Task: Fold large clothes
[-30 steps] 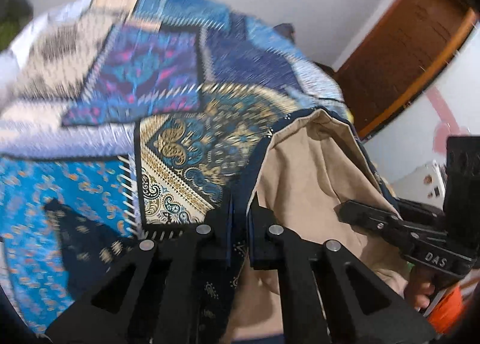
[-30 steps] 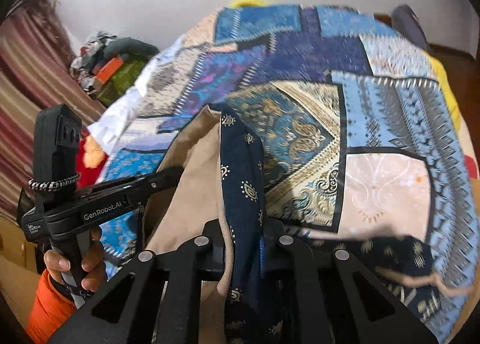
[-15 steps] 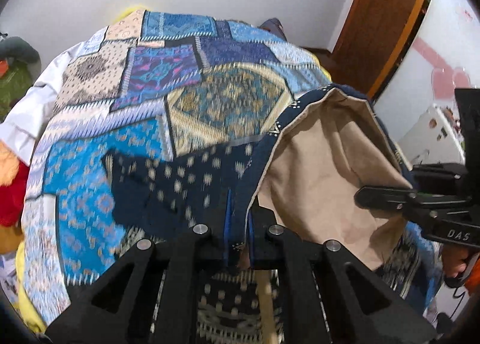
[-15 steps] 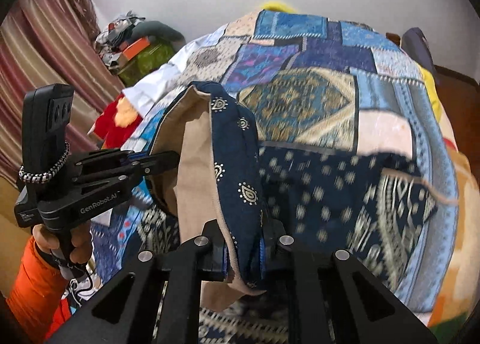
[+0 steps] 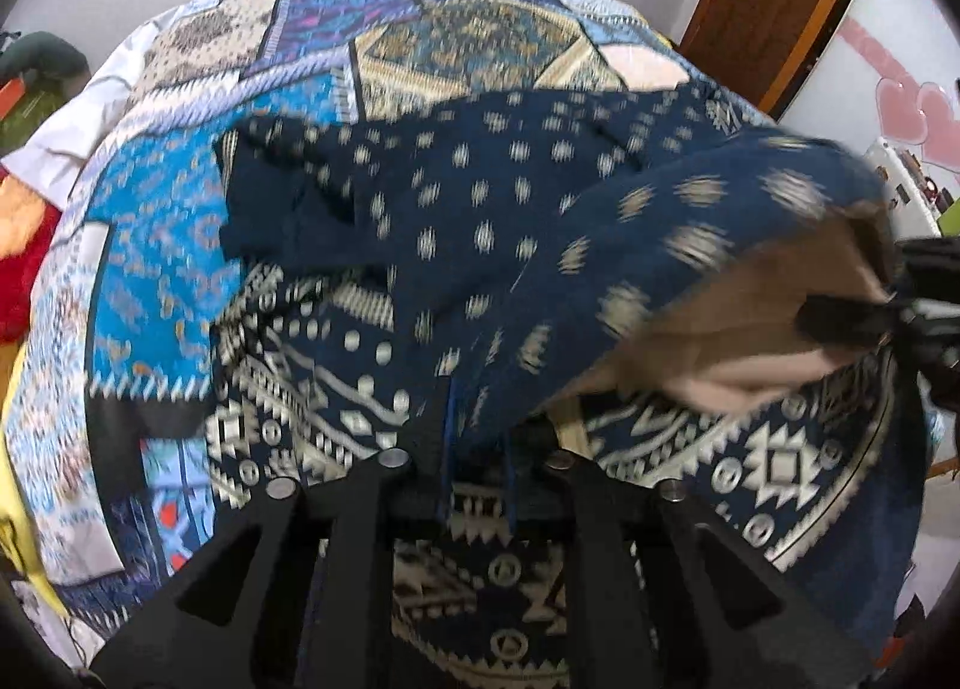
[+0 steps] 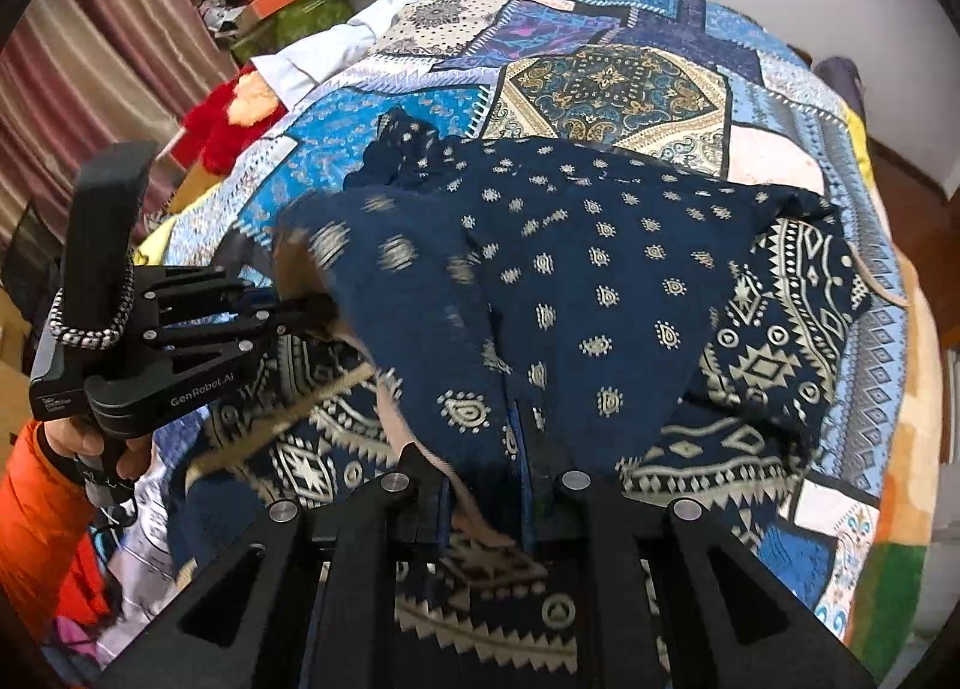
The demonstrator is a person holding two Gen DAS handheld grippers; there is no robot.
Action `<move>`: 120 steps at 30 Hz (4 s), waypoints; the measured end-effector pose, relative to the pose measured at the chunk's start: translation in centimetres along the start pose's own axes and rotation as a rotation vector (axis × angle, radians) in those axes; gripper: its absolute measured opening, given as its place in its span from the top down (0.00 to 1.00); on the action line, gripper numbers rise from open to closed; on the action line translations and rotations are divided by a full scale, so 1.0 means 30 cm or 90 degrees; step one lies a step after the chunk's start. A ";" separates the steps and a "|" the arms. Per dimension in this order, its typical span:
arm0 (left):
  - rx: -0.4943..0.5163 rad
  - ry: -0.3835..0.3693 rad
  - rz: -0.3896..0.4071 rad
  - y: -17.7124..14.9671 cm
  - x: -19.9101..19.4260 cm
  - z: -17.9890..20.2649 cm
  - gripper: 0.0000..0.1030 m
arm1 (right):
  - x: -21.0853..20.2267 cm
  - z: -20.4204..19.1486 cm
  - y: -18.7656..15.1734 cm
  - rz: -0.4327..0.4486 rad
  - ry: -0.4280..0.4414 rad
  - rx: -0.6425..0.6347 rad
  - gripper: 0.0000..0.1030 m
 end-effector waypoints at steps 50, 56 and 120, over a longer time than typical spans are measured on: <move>0.044 0.004 -0.016 0.022 0.028 0.150 0.32 | -0.018 0.040 -0.049 -0.037 0.002 0.059 0.87; 0.027 0.017 -0.004 0.009 0.042 0.122 0.23 | 0.049 0.099 -0.052 -0.018 -0.013 0.030 0.87; -0.175 0.067 0.053 0.399 0.263 -0.619 0.80 | 0.232 0.614 0.580 0.110 -0.034 0.208 0.84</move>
Point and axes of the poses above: each gripper's, at about its wrist camera, not at the fingertips, and x roughly the way its jaws point, z to its right, y to its top, the point moved 8 cm from there along x, roughly the way its jaws point, and after that the axes turned 8 degrees about x, right-handed, at the moved point
